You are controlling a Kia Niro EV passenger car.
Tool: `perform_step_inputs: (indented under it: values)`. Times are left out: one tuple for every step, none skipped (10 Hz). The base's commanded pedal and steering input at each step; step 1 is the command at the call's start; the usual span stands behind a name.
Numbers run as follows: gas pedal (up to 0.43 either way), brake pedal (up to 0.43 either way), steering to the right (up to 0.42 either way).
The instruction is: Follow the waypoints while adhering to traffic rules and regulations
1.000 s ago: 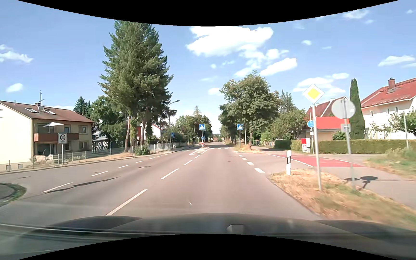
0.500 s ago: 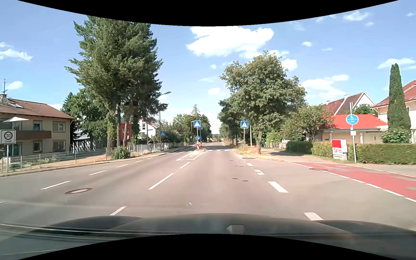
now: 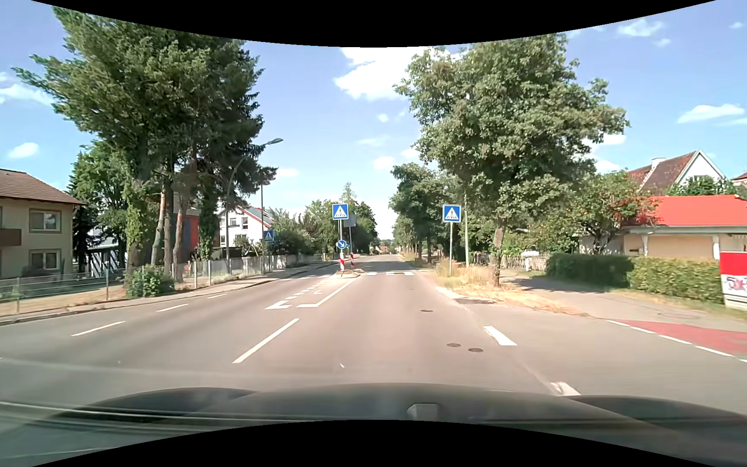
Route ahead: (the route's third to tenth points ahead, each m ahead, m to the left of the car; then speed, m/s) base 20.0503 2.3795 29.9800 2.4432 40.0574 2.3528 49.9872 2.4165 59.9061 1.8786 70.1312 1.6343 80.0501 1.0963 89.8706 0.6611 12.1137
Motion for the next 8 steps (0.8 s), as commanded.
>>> perform_step_inputs:
  values:
    - [0.047,0.006,-0.001]
    - [0.047,0.006,0.0]
    - [0.047,0.006,0.002]
    - [0.047,0.006,0.001]
    - [0.047,0.006,-0.002]
    - [0.059,0.006,-0.003]
    - [0.059,0.006,-0.003]
    - [0.059,0.006,0.0]
